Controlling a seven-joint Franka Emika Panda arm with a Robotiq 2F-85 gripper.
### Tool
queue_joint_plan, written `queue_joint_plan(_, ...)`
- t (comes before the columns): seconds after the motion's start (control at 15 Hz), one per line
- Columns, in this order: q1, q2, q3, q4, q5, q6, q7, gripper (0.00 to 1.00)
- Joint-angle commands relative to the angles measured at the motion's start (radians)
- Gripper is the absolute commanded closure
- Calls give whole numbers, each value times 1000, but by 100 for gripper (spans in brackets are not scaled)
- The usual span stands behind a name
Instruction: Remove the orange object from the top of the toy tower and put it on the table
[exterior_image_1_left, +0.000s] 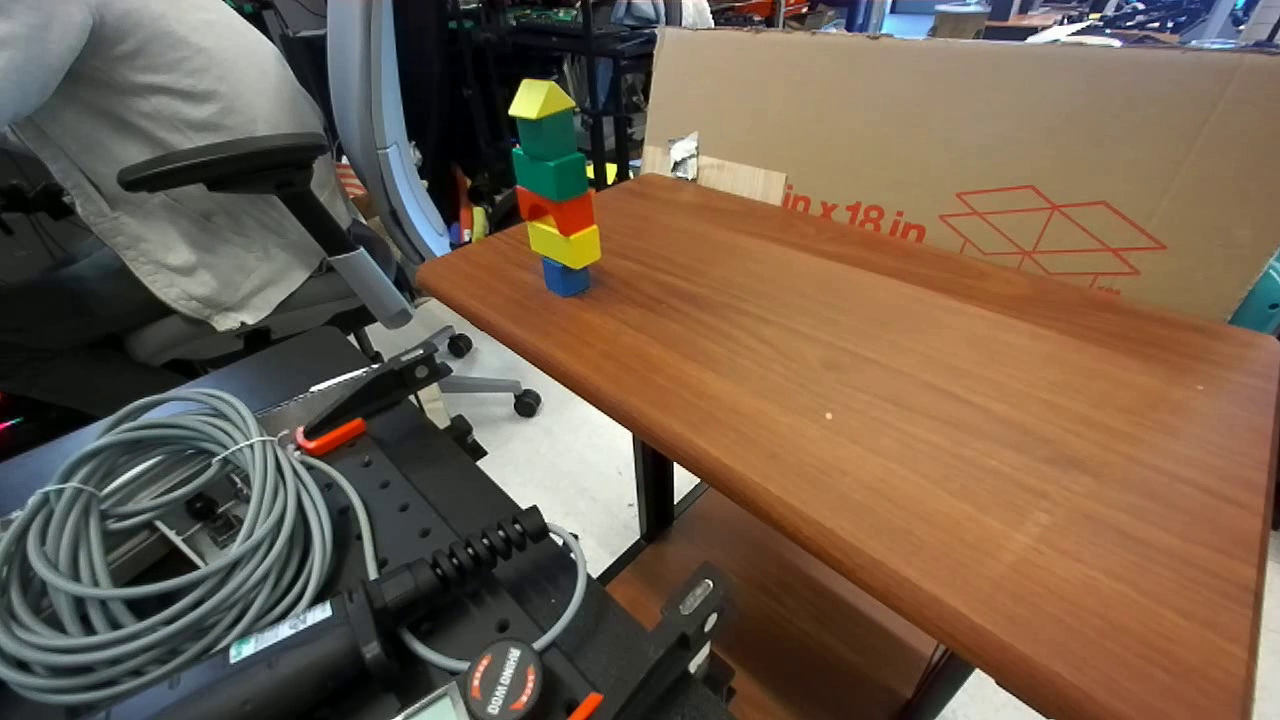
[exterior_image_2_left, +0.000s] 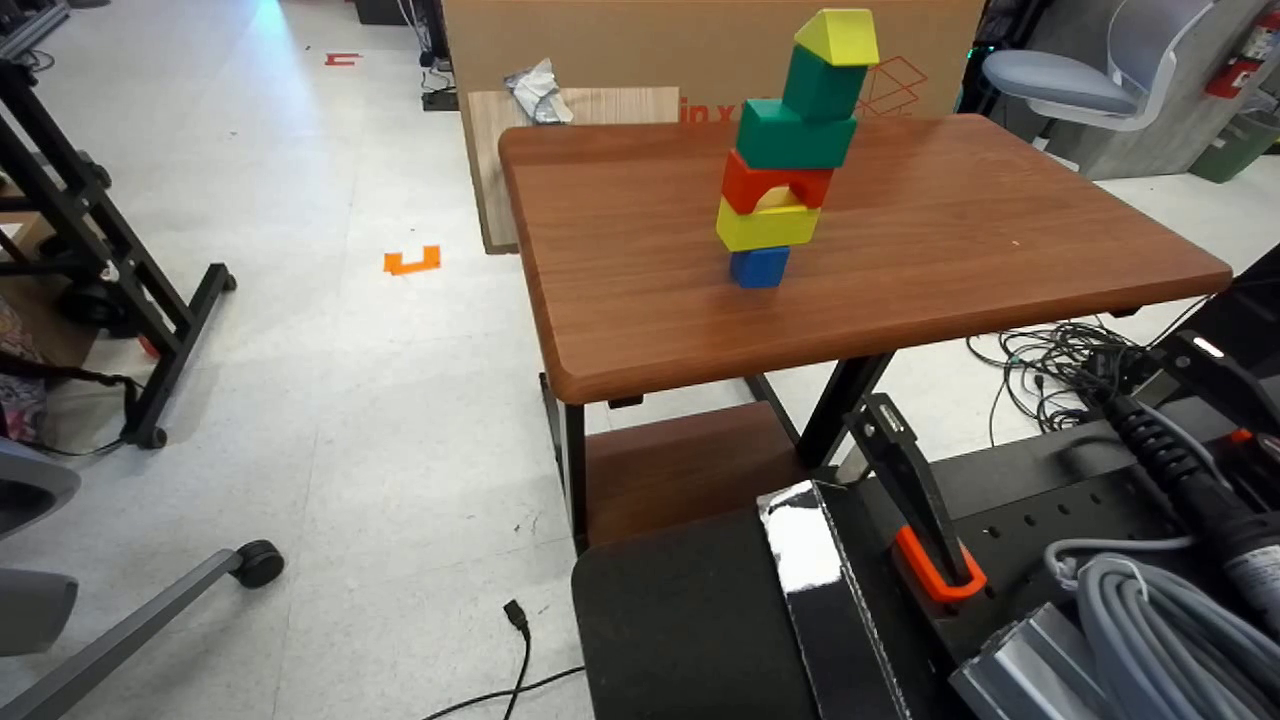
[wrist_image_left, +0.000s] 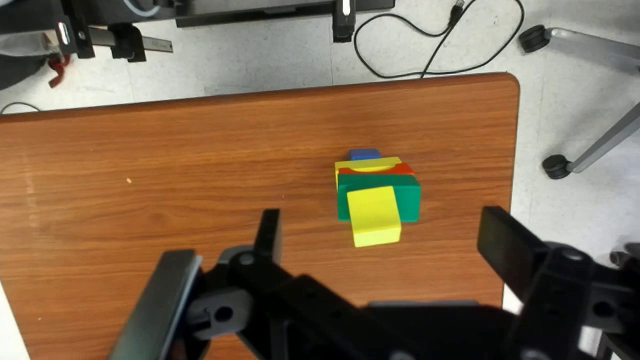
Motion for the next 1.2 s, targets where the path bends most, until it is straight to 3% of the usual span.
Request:
queue_joint_plan(0.0, -7, 18, -21, -39, 9, 109, -79, 0)
queue_joint_plan(0.87, 5, 116, -29, -9, 3, 186, -205, 3)
queue_joint_plan(0.93, 6, 123, -29, -1, 10, 185, -216, 20)
queue_joint_plan(1.13, 7, 145, -28, 21, 4, 185, -225, 37)
